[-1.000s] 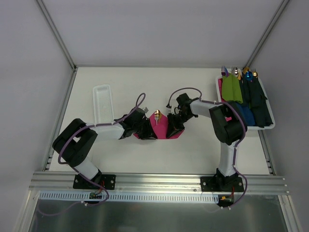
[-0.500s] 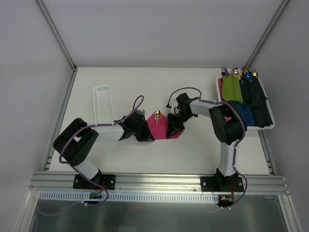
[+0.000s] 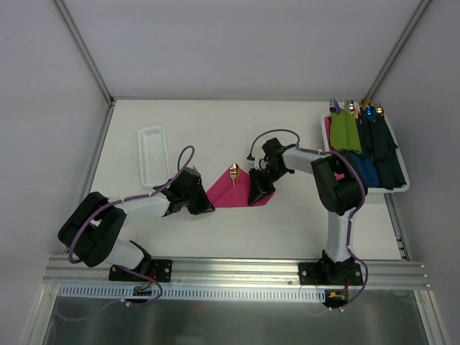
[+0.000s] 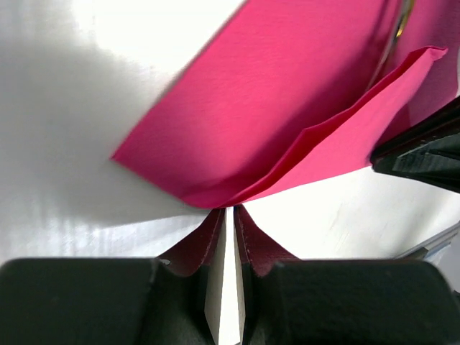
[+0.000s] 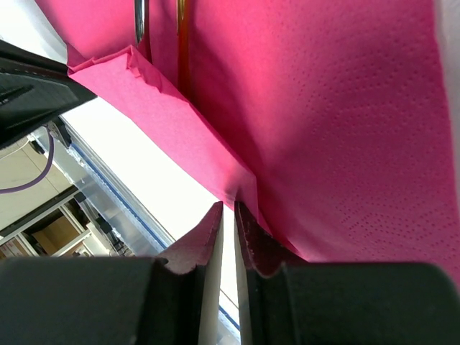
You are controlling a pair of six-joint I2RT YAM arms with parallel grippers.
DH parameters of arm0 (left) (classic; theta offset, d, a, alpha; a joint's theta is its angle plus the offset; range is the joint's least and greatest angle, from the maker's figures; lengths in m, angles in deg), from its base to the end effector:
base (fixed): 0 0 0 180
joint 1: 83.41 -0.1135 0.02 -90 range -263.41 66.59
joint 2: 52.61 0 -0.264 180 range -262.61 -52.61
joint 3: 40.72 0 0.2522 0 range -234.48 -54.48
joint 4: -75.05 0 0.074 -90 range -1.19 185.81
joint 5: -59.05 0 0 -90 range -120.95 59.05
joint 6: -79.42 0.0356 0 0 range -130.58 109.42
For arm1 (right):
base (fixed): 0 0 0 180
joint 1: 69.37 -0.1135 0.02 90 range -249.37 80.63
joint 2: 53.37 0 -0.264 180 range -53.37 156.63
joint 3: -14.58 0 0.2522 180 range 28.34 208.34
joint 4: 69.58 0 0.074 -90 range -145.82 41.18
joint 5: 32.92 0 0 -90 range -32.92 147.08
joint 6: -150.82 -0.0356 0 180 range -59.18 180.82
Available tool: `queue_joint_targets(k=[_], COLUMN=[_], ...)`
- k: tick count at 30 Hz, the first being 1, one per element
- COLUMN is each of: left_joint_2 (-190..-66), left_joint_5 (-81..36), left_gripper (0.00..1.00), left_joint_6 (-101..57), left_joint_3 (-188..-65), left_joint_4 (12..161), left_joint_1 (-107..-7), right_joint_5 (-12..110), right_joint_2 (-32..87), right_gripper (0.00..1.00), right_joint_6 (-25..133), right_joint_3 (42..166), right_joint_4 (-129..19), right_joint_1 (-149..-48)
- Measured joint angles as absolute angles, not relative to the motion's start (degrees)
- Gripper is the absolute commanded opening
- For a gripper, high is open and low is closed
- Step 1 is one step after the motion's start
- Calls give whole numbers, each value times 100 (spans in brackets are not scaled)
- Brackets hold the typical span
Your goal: Place the utensils on the paper napkin and roll it up
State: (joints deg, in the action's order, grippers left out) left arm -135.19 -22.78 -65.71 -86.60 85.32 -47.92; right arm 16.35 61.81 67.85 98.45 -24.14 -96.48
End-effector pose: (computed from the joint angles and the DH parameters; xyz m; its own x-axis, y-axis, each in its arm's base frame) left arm 0.2109 -0.1566 0.1447 -0.8765 -0.3724 -0.3049 -0.1146 0.7768 -0.6193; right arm 0.3196 0.1897 0.1231 -0.8014 -0.5144 -0.3052 -0.5809 0.5475 0.6023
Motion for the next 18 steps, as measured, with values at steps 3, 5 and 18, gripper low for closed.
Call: queue_joint_targets(k=[3, 5, 18], left_joint_2=[-13309, -13209, -13482], left_joint_5=[-2311, -2309, -2307], left_gripper=[11, 12, 12], left_joint_6=[-6514, -6447, -6204], left_joint_3=[-8566, -8566, -9226], left_joint_4=[8687, 8740, 8731], left_joint_1=[-4827, -4821, -4583], right_joint_5=[1639, 1641, 1637], right_joint_2=[6183, 6183, 6253], right_gripper=[14, 14, 14], right_joint_6=[6795, 6795, 6798], right_joint_3=[9854, 9856, 9941], right_joint_4=[-2399, -2397, -2294], right_joint_1=[-9648, -9648, -9648])
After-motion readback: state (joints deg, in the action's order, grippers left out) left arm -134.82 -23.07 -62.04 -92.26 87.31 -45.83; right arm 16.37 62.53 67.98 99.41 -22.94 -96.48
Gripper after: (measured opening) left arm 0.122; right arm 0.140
